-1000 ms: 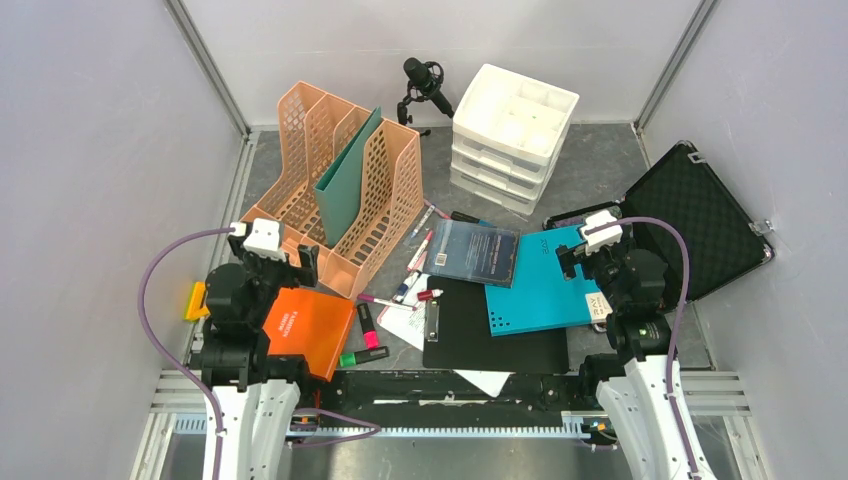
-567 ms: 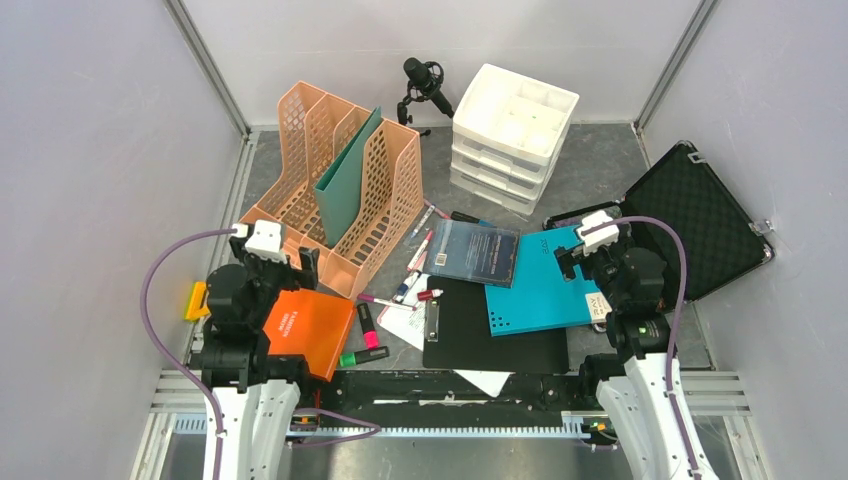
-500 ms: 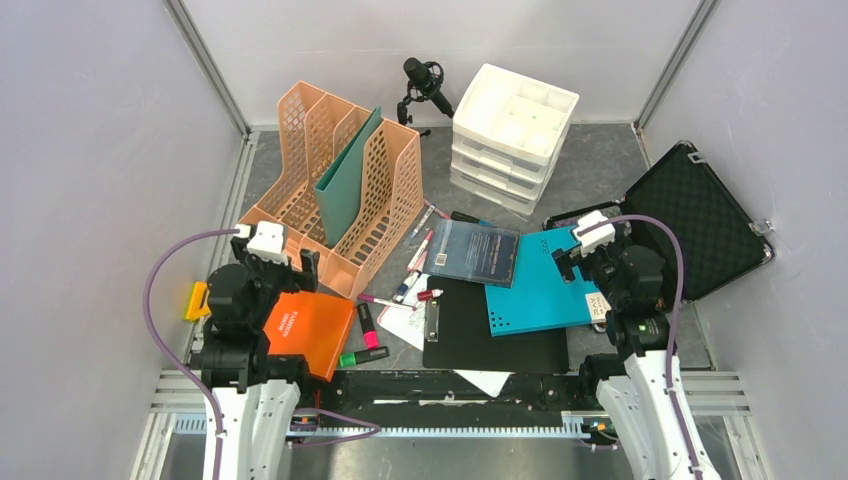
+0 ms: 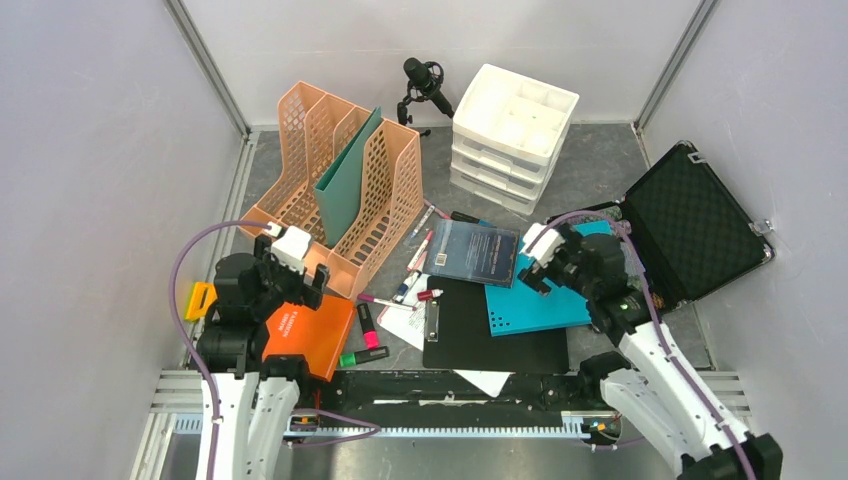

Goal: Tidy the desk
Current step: Pick up the book from the center of the board.

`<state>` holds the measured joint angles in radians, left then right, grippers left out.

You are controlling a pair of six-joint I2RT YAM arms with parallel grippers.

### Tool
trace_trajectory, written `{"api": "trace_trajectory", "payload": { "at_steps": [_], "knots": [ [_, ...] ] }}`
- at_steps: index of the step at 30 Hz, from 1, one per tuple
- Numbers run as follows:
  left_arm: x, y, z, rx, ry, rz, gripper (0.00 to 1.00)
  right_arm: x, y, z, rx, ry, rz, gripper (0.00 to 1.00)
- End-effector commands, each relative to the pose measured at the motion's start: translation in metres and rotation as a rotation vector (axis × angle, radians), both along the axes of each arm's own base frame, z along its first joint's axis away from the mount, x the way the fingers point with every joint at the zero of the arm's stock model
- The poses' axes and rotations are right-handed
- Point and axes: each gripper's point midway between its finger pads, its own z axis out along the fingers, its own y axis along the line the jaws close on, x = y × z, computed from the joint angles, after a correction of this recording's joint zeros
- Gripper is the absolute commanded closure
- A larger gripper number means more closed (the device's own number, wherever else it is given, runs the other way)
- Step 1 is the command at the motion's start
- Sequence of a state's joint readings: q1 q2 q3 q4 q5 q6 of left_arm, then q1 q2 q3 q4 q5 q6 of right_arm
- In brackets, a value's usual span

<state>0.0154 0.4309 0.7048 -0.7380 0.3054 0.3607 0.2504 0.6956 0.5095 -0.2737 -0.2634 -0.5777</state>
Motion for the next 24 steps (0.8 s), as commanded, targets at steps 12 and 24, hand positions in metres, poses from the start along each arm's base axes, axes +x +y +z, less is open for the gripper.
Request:
{"api": "trace_trajectory", "payload": {
  "at_steps": [12, 24],
  "knots": [
    [0.019, -0.012, 0.008, -0.002, 0.011, -0.091, 0.00, -0.031, 0.111, -0.038, -0.390, -0.127, 0.362, 0.07],
    [0.014, -0.014, 0.012, -0.030, 0.015, -0.084, 0.00, -0.042, 0.131, -0.076, -0.510, -0.109, 0.392, 0.13]
  ]
}}
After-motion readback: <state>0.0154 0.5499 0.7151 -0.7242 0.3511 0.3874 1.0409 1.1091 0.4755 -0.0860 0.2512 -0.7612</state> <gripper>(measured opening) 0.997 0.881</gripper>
